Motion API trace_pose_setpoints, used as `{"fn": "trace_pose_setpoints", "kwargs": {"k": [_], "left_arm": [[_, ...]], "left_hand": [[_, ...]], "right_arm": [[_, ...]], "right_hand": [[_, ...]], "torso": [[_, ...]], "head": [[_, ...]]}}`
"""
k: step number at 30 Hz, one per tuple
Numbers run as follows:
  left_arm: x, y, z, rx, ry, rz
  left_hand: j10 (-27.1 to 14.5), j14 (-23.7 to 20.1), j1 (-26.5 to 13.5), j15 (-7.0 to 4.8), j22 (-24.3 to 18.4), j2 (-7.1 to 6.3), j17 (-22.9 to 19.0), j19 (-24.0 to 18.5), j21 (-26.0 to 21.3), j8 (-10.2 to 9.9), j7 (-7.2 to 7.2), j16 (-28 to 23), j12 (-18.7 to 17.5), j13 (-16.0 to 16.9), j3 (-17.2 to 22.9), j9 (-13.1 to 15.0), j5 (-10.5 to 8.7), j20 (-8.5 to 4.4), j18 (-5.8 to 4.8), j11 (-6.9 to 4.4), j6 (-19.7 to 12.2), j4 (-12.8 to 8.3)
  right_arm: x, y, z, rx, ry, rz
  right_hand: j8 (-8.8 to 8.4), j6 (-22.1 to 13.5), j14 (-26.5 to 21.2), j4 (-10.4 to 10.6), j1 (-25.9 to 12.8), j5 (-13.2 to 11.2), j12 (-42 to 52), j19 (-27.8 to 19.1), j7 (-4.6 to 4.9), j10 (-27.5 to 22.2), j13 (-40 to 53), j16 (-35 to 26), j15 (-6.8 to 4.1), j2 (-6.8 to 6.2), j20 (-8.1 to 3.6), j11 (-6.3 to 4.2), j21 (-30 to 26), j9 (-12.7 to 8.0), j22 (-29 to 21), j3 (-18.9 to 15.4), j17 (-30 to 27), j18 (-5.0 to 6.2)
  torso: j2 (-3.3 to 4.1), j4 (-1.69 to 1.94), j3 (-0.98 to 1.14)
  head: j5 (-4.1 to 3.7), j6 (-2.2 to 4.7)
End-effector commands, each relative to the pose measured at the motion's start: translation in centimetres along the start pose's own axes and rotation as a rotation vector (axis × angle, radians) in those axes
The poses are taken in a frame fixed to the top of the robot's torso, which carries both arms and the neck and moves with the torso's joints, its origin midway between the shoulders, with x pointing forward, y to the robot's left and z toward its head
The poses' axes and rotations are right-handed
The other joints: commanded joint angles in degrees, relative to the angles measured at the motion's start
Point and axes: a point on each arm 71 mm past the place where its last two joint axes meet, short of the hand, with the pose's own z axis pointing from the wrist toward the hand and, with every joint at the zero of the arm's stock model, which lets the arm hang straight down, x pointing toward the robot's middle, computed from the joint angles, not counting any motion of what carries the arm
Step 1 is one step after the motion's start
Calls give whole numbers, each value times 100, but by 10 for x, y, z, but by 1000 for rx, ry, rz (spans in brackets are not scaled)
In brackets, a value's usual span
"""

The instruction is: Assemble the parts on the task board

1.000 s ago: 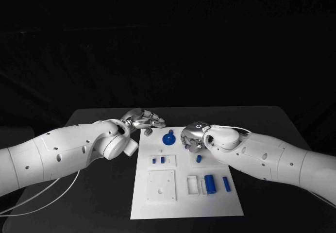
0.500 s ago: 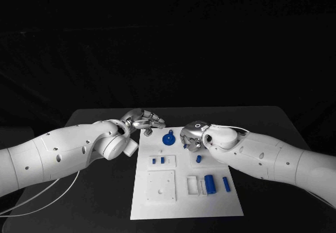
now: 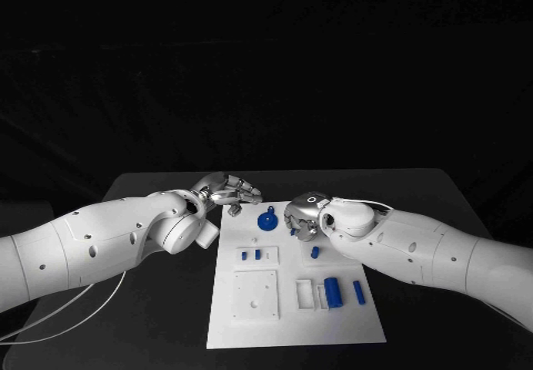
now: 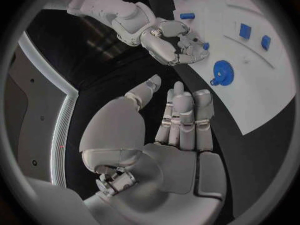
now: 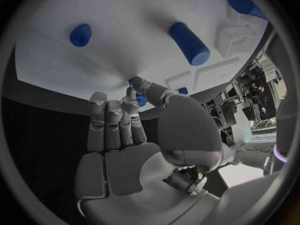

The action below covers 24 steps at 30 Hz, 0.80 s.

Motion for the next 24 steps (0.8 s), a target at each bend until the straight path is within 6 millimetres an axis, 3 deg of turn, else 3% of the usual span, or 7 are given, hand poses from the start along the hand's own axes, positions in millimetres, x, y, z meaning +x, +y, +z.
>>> {"fn": "trace_pose_setpoints", "kwargs": {"k": [1,20,24], "left_arm": [[2,-3,0,15,14,3],[3,-3,0,16,17,9],[3,-3,0,16,16,11]], "left_hand": [[150,-39,0,-9,4,45,9,-6,-34,-14,45,-29,-18,6,1,-7,28,-55,283,83,14,-30],[149,-38,0,-8,4,46,11,-6,-35,-15,47,-30,-27,10,1,-9,28,-54,283,85,9,-32],[147,-38,5,-6,4,41,13,-6,-35,-17,49,-31,-37,13,1,-11,28,-54,284,86,2,-39]], "right_arm": [[5,1,0,-11,44,-14],[17,2,-1,-4,93,-53],[17,1,-1,9,95,-61]], "right_hand": [[40,105,-31,1,-44,-9,35,22,82,-10,-6,13,-27,-7,-15,-51,16,8,45,-37,0,260],[50,99,-45,-122,-44,-9,53,0,83,-15,-2,32,-25,-31,-21,-50,28,23,55,-155,5,260],[49,77,-34,-111,-233,-9,84,26,87,-12,14,62,-25,-84,-24,-47,62,31,63,-426,15,260]], "torso": [[0,3,2],[1,-5,7],[0,-6,6]], "head": [[-3,-10],[-5,-20],[-8,-20]]}}
